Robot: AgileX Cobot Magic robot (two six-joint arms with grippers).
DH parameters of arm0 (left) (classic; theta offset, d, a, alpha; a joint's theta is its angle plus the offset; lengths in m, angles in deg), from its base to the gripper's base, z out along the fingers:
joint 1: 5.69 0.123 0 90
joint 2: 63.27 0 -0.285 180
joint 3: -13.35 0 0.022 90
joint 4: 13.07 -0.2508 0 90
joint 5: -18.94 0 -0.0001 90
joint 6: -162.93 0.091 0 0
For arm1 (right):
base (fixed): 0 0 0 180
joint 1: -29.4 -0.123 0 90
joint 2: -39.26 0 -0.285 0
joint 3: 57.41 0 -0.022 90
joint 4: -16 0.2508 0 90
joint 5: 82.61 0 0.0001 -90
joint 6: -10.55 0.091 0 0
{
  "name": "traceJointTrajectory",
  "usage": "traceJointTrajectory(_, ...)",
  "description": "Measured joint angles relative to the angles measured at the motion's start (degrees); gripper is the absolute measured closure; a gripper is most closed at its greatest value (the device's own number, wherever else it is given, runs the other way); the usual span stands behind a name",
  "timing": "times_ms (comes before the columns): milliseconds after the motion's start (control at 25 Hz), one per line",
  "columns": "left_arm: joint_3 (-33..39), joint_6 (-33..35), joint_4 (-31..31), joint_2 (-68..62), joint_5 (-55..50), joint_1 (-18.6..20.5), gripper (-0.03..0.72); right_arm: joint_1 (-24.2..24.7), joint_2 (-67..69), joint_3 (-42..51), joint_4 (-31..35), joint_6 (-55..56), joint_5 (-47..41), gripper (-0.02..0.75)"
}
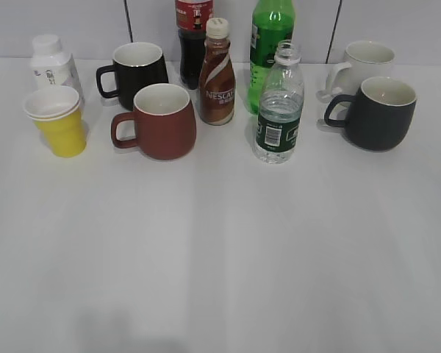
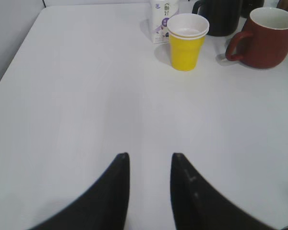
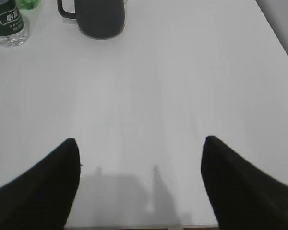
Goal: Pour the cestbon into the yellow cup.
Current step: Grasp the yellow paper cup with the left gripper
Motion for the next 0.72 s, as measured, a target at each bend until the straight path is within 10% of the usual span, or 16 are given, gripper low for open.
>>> traceJointTrajectory(720, -0.06, 0.0, -0.05, 0.0, 0.13, 0.0, 0.454, 0.0, 0.0, 0.0, 0.0, 0.0, 0.0, 0.15)
